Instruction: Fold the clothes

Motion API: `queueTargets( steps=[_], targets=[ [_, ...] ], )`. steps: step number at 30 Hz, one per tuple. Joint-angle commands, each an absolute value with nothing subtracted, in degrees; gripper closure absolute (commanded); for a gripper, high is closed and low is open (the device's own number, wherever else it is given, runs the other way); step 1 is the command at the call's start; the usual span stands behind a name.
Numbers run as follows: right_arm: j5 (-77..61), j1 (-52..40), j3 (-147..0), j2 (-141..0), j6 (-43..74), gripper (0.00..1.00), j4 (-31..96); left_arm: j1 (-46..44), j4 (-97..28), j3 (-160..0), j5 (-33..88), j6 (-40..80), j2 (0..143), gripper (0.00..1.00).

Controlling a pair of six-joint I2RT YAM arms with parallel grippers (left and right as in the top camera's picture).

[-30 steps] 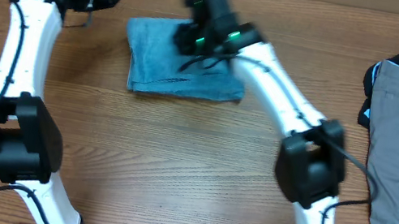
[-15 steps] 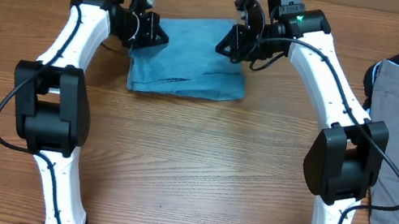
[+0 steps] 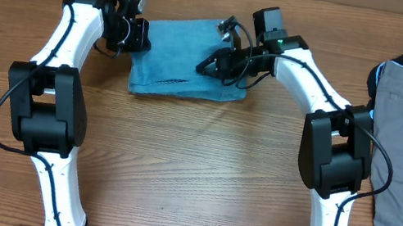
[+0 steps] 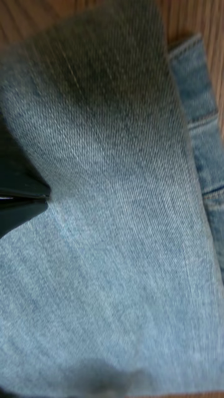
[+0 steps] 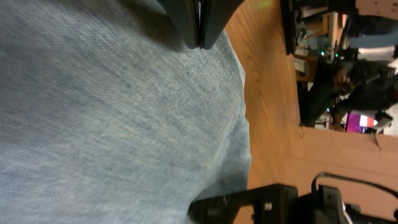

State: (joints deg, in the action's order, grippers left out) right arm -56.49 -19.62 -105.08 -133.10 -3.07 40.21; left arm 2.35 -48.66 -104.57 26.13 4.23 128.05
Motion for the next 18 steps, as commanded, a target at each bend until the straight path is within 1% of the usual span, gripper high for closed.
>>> queueTargets(
  steps=[1,10,15,18],
  targets=[
    [-55.6,-20.7,-101.6,-133.7,-3.6,0.94,37.7,2.7,-48.4,-103.6,21.4,2.1,127.7,0.96],
    [-48.9,-21.9,-93.9,-133.8,-3.0,0.94,35.6,2.7,-47.8,-103.6,20.4,1.7,134.7,0.96],
    [-45.8,-21.9,-92.5,-133.8,-2.2,0.94,34.8,3.0,-46.7,-105.2,18.7,1.7,134.1,0.96],
    [-45.0,-21.9,-92.2,-133.8,-0.1,0.94,33.6,3.7,-49.7,-111.9,23.6,2.9,132.2,0.96]
  ],
)
